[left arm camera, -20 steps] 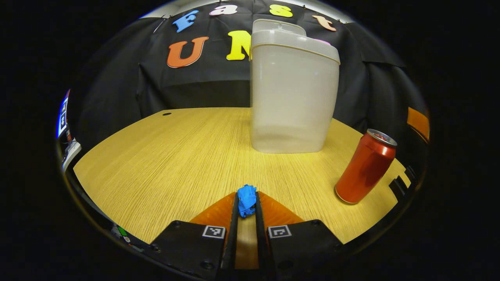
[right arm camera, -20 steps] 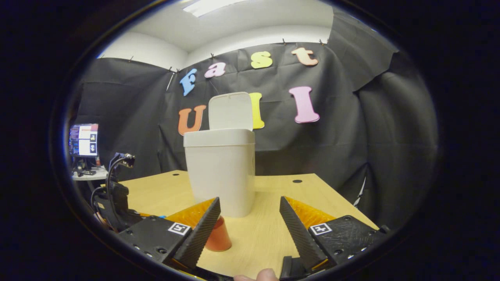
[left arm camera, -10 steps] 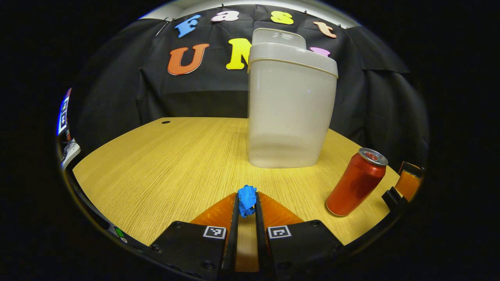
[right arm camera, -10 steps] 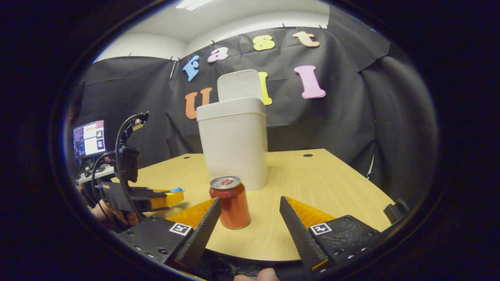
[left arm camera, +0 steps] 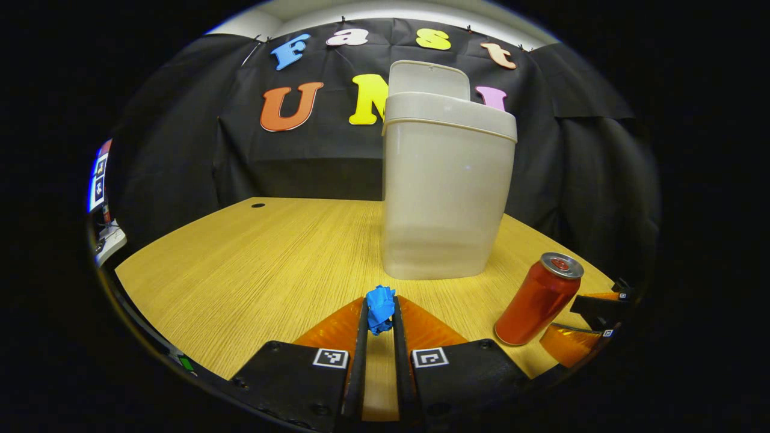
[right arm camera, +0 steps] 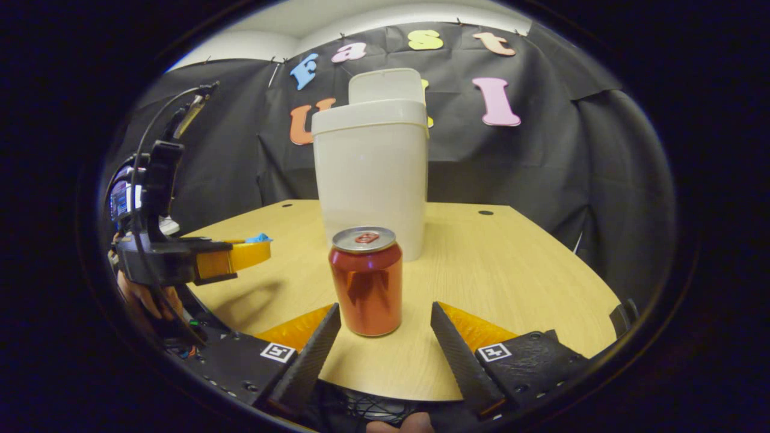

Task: Press the lid of the desktop garbage bin to open it, pick up the crumpled paper on the desktop and throw it into the bin, then pick up the pop can on the desktop and drop it into the bin, and finally close the garbage bin lid.

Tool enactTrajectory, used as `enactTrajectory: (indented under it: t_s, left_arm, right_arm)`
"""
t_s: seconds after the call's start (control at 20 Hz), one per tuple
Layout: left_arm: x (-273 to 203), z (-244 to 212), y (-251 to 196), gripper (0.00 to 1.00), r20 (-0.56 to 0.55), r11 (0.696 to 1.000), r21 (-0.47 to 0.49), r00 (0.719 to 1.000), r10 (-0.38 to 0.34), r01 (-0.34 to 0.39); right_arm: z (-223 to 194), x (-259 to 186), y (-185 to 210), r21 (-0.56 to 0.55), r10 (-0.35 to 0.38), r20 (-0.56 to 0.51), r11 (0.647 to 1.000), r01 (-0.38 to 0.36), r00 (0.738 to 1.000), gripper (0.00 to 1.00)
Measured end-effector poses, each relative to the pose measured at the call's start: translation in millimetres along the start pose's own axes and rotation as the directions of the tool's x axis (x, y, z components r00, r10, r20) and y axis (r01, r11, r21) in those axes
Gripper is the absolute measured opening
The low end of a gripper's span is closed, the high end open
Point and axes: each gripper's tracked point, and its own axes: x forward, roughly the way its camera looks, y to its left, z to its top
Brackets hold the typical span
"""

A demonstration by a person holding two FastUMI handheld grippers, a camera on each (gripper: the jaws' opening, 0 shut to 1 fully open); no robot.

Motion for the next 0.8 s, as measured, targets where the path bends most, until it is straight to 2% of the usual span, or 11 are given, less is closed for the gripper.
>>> enactTrajectory:
  t_s: [0.6,0.8]
  left_arm:
    - [-5,31,19,0.24,0.066,0.999,-0.024,0.997,0.033,-0.032]
    - [-6,54,21,0.24,0.115,0.999,-0.030,0.993,0.039,-0.036]
  right_arm:
    - [-6,42,20,-0.036,0.029,-0.062,0.999,-0.032,0.998,0.94]
    - [-8,51,21,-0.048,0.027,-0.078,0.998,-0.031,0.997,0.94]
